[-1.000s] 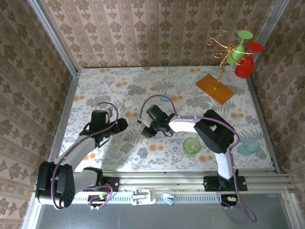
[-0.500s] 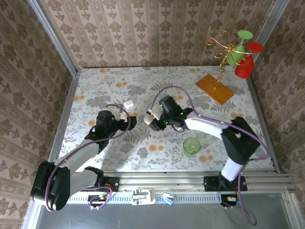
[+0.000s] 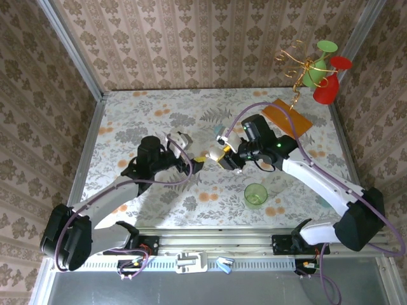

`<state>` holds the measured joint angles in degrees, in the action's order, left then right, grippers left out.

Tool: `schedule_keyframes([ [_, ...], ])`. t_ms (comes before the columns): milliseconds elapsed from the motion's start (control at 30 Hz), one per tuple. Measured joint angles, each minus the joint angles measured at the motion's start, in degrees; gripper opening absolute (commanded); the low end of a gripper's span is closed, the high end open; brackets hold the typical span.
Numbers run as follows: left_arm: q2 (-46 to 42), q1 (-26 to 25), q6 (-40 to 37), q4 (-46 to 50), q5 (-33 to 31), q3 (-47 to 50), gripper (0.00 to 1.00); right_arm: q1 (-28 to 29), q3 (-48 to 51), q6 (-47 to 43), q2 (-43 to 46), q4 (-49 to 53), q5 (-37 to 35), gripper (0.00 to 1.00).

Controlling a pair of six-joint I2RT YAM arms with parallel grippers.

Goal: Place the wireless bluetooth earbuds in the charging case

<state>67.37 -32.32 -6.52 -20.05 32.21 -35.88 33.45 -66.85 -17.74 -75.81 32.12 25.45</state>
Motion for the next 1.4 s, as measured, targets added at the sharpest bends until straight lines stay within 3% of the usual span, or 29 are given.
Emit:
schedule_keyframes([
  [300, 1.6, -0.4, 2.5, -3.4, 19.8, -2.2, 0.97, 0.0, -3.0, -1.7, 2.8, 5.7, 6.8, 0.23],
  [500, 4.0, -0.8, 6.4, -7.6, 27.8, -2.2, 0.85, 0.0, -4.7, -2.1, 2.7, 7.2, 9.8, 0.21],
  [800, 5.0, -0.9, 13.5, -17.2, 32.0, -2.2, 0.68, 0.1, -7.0, -3.4, 2.0, 8.2, 10.9, 0.19],
  [1133, 5.0, -1.0, 15.7, -19.5, 33.5, -2.2, 0.55, 0.1, -7.0, -3.6, 1.1, 9.2, 11.0, 0.18],
  [1400, 5.7, -1.1, 16.0, -19.6, 34.0, -2.2, 0.54, 0.1, -7.0, -3.6, 1.1, 9.3, 11.1, 0.18],
])
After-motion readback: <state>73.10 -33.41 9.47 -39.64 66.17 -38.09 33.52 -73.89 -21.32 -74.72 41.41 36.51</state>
